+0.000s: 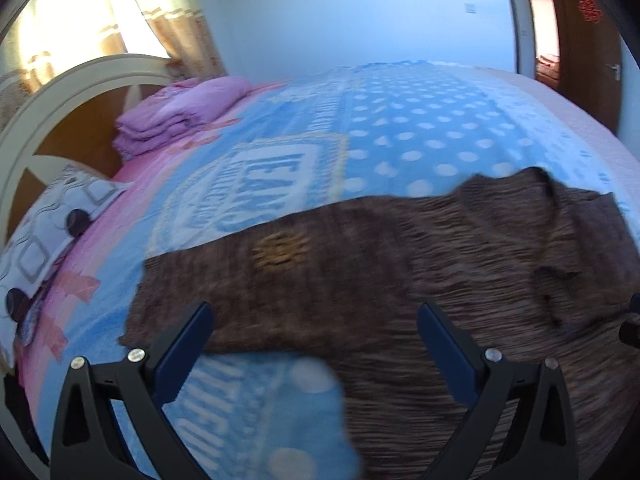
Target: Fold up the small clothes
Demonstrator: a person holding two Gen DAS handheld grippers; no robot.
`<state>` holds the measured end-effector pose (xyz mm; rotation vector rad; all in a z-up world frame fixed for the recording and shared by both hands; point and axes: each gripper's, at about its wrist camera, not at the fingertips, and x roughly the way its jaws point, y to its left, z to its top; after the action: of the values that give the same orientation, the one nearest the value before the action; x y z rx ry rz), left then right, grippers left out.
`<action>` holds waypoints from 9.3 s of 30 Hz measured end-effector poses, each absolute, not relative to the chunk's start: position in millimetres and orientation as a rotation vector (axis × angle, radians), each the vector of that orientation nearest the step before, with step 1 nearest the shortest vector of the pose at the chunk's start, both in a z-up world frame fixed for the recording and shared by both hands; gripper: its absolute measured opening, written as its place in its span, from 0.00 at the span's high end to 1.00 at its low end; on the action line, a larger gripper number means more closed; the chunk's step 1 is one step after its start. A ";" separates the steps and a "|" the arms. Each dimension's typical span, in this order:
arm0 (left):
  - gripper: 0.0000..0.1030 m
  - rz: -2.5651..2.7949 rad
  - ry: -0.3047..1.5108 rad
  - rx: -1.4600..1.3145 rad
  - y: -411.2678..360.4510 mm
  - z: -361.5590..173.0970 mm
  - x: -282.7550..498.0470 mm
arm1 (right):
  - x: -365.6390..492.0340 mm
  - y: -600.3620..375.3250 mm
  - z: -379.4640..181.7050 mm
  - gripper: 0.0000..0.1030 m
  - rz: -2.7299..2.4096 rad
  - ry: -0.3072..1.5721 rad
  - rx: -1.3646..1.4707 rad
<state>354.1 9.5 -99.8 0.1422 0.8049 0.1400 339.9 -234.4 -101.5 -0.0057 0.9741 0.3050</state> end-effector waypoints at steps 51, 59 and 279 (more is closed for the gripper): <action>0.92 -0.150 0.934 0.068 -112.0 -138.3 360.9 | 271.6 -363.7 -98.0 0.37 0.022 0.702 0.089; 0.46 -0.058 0.913 0.107 -108.9 -144.3 370.6 | 312.7 -319.5 -95.7 0.37 0.310 0.785 0.050; 0.00 0.231 0.826 -0.153 63.8 -127.3 387.3 | 351.7 -278.0 -97.2 0.50 0.248 0.889 0.081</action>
<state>387.3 63.8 -127.3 -0.1535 0.8261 0.2312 351.7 -278.0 -97.2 0.0814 0.8888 0.2483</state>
